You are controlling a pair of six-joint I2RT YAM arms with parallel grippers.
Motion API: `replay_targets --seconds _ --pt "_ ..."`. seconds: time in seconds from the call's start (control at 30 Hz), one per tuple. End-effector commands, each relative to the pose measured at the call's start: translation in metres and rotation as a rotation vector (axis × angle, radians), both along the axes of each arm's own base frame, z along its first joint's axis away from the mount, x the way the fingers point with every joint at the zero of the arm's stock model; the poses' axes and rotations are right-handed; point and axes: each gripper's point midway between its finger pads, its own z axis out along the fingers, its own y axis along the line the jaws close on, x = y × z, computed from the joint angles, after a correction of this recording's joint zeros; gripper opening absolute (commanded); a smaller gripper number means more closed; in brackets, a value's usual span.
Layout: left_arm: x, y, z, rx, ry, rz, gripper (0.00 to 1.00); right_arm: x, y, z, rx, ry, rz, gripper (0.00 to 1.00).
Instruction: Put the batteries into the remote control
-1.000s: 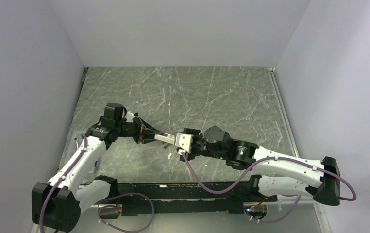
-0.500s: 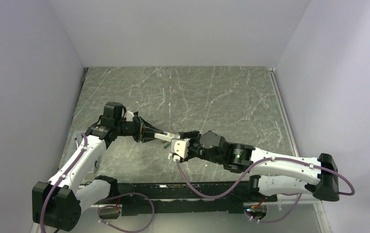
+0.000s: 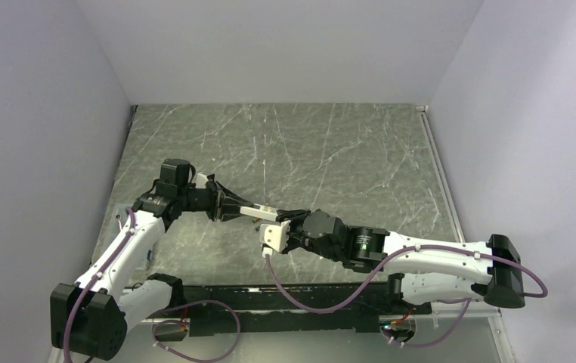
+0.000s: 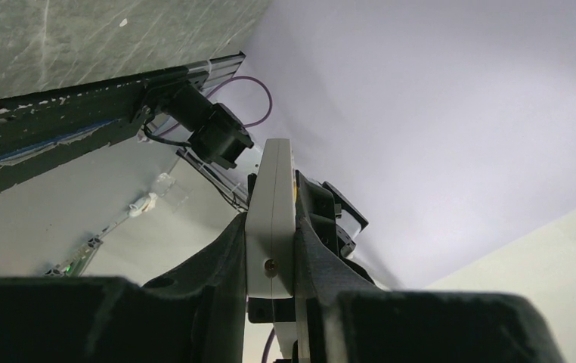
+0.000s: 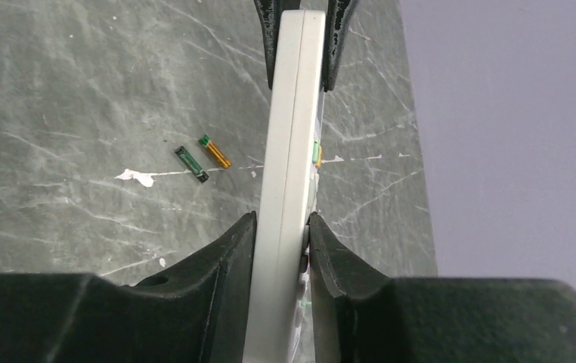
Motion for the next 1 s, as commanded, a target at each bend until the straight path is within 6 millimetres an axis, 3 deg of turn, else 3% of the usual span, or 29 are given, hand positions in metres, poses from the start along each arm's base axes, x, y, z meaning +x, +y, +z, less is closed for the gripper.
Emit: replay_targets --seconds 0.0,0.23,0.3,0.43,0.73,0.97 --pt "0.003 -0.002 0.023 -0.05 -0.065 -0.02 0.0 0.007 0.004 0.022 0.052 -0.049 -0.033 0.23" --pt "0.002 -0.002 0.022 -0.051 -0.079 -0.03 0.0 0.01 0.002 0.029 0.071 -0.071 -0.052 0.0" --pt "0.002 -0.003 0.021 -0.053 -0.086 -0.042 0.0 0.011 0.001 0.031 0.081 -0.077 -0.059 0.0" --pt "0.003 -0.004 0.019 -0.049 -0.098 -0.068 0.12 0.011 -0.001 0.029 0.083 -0.08 -0.067 0.0" --pt "0.007 -0.006 0.017 -0.048 -0.156 -0.133 0.27 0.014 -0.011 0.028 0.11 -0.085 -0.109 0.0" --pt "0.012 -0.008 0.024 -0.083 -0.225 -0.125 0.54 0.013 -0.022 0.025 0.126 -0.074 -0.13 0.0"
